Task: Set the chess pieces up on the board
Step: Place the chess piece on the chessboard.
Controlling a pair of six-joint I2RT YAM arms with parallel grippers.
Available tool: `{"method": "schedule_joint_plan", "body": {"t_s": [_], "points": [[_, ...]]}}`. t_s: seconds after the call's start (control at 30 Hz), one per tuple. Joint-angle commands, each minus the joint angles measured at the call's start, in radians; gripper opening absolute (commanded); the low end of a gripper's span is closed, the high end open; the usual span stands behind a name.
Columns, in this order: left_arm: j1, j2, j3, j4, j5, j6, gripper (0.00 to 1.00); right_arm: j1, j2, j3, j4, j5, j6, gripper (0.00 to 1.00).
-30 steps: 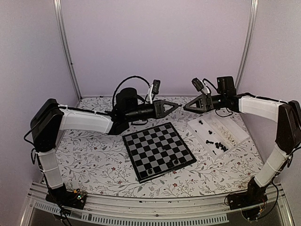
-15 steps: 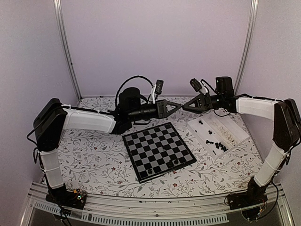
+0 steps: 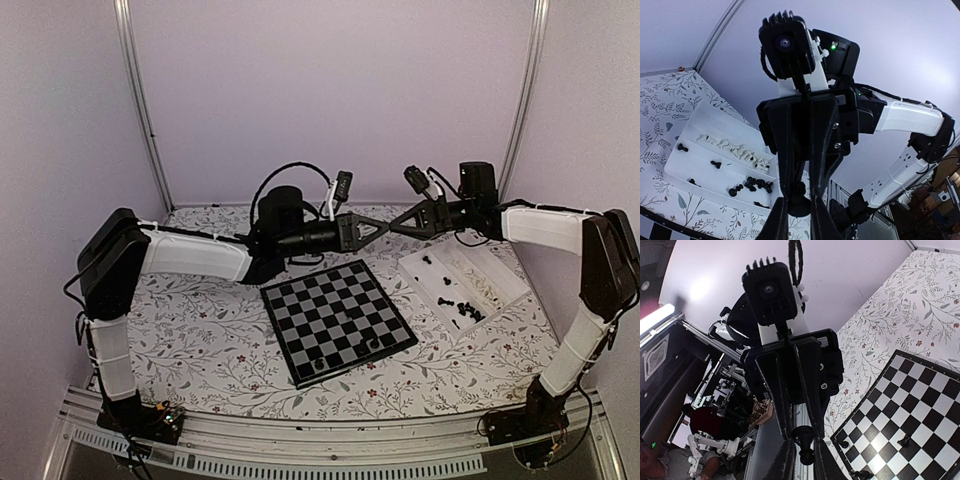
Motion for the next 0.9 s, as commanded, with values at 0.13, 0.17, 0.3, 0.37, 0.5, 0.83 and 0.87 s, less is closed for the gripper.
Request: {"method": "schedule_joint_plan", "body": {"t_s": [0.13,0.17,0.3,0.37,0.5,0.83,0.87], "points": [[-0.009,0.004,0.029,-0.069,-0.002,0.018,0.23,0.005,-0.002,0.007,-0.037,0.01,-0.042,0.05],[-0.006,-0.008,0.027,-0.095,-0.009,0.031,0.28,0.003,-0.005,0.03,-0.122,0.039,-0.092,0.05],[0.017,-0.11,0.015,-0.262,-0.053,0.132,0.39,0.007,-0.02,0.162,-0.531,0.266,-0.484,0.04],[0.035,-0.173,0.011,-0.371,-0.101,0.196,0.4,0.012,-0.026,0.209,-0.665,0.392,-0.661,0.04],[0.08,-0.262,0.053,-0.582,-0.157,0.318,0.42,0.029,-0.031,0.262,-0.833,0.615,-0.875,0.04],[0.196,-0.321,0.018,-0.688,-0.255,0.4,0.42,0.273,0.001,0.228,-1.036,1.157,-1.152,0.05],[0.209,-0.331,-0.004,-0.664,-0.242,0.387,0.42,0.289,0.004,0.22,-1.044,1.175,-1.155,0.05]]}}
